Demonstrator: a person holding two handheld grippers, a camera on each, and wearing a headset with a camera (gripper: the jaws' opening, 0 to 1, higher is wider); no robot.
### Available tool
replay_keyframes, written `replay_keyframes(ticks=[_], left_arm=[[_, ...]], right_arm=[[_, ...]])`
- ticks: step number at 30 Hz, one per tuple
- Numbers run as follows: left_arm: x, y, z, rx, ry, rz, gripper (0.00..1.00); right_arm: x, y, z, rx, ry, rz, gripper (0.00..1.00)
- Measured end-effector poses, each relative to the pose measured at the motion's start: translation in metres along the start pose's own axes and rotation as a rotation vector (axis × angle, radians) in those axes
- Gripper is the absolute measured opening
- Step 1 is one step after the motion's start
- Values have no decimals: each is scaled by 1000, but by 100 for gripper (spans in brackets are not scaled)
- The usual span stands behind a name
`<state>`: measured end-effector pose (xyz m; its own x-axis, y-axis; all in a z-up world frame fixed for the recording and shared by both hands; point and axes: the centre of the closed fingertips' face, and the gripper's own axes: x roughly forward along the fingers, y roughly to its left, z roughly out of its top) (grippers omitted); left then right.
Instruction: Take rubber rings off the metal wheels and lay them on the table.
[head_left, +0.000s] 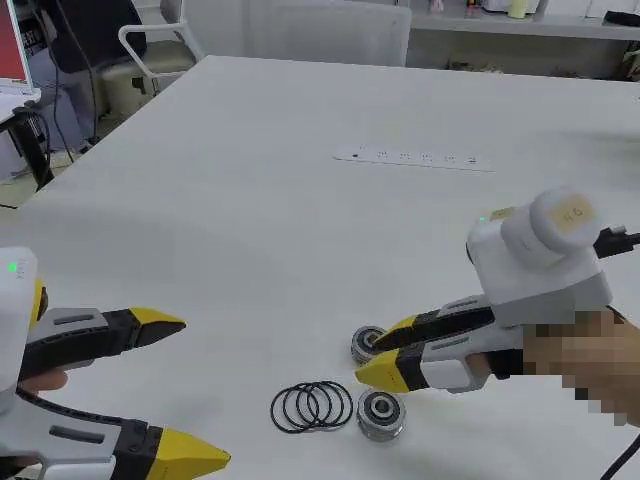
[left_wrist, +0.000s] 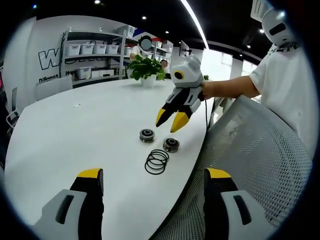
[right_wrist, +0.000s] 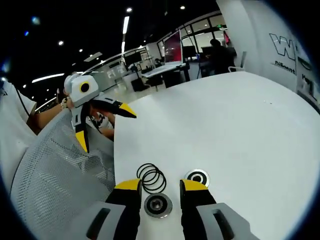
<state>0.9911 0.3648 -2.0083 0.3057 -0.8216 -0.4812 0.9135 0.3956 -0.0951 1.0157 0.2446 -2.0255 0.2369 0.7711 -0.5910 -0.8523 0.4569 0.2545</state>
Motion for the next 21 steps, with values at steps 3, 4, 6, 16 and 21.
replay_keyframes(ticks=[3,4,6,16,21], left_arm=[[0,-1,-1,7,8,-3,83],[-1,-1,0,5,5,-3,83],[-2,-1,2,-3,-3,0,84],[-6,-1,5,-23,-22,6,86],[-9,0,6,-33,-35,17,87]], right_arm=[[-9,0,1,-16,-14,-15,33],[-13,1,1,-20,-19,-17,34],[-19,2,0,-27,-26,-27,38],[-42,8,-18,-49,-39,-82,58],[-55,8,-25,-42,-58,-122,68]])
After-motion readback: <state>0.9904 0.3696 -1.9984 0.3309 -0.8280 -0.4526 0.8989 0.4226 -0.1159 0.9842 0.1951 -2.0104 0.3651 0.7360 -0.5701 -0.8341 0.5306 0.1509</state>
